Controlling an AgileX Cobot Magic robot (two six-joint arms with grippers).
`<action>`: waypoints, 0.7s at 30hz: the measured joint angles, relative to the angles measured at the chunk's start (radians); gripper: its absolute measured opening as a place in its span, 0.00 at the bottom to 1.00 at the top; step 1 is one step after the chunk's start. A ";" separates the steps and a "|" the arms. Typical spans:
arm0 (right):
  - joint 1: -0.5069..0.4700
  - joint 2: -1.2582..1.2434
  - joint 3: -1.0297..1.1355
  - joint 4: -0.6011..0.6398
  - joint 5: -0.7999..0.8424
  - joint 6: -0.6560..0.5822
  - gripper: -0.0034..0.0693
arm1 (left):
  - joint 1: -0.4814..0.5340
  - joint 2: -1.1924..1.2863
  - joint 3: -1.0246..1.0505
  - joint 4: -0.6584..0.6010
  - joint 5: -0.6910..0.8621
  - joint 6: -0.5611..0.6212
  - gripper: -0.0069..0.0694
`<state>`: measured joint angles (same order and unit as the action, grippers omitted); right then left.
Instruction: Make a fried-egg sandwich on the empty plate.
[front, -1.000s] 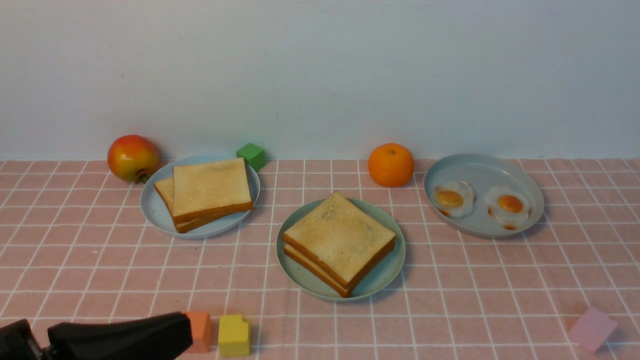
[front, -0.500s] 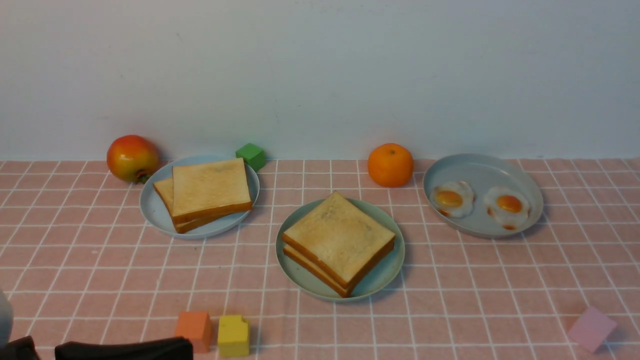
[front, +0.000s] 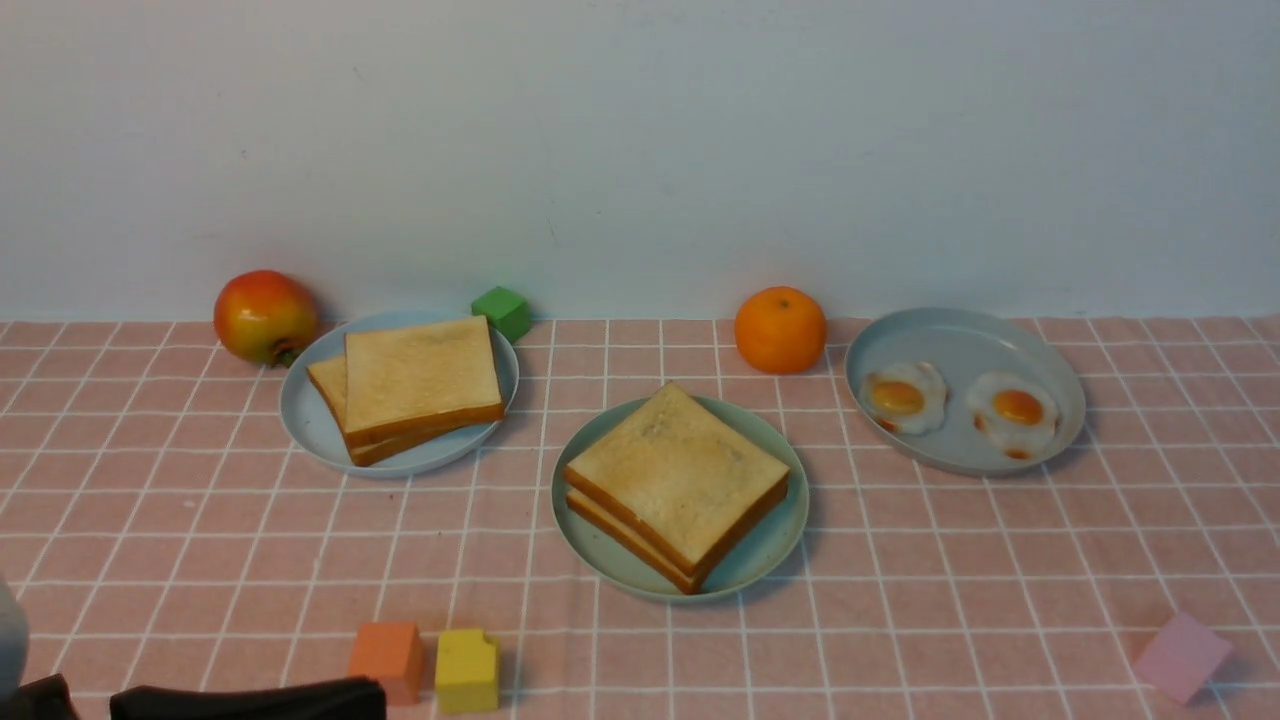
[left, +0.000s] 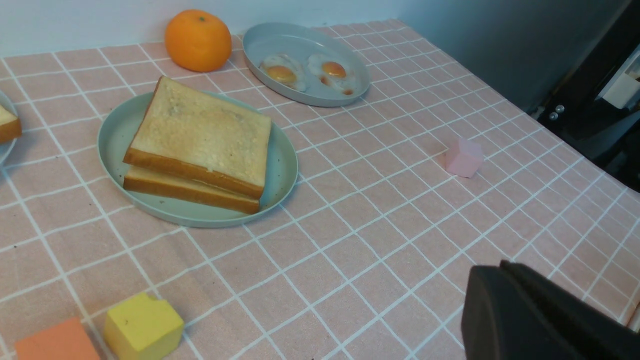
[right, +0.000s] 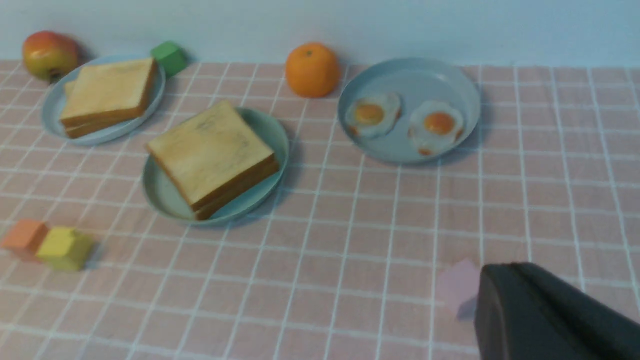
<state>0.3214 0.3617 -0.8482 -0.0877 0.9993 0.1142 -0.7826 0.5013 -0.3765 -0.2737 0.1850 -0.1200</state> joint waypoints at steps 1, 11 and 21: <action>-0.037 -0.027 0.100 0.003 -0.090 -0.038 0.05 | 0.000 0.000 0.000 0.000 -0.001 0.000 0.11; -0.280 -0.253 0.781 0.065 -0.656 -0.105 0.04 | 0.000 0.000 0.000 0.000 -0.001 0.000 0.11; -0.316 -0.372 0.872 0.139 -0.611 -0.114 0.04 | 0.000 0.000 0.000 0.000 0.002 0.000 0.11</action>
<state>0.0053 -0.0099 0.0240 0.0512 0.3884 0.0000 -0.7826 0.5009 -0.3765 -0.2737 0.1867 -0.1200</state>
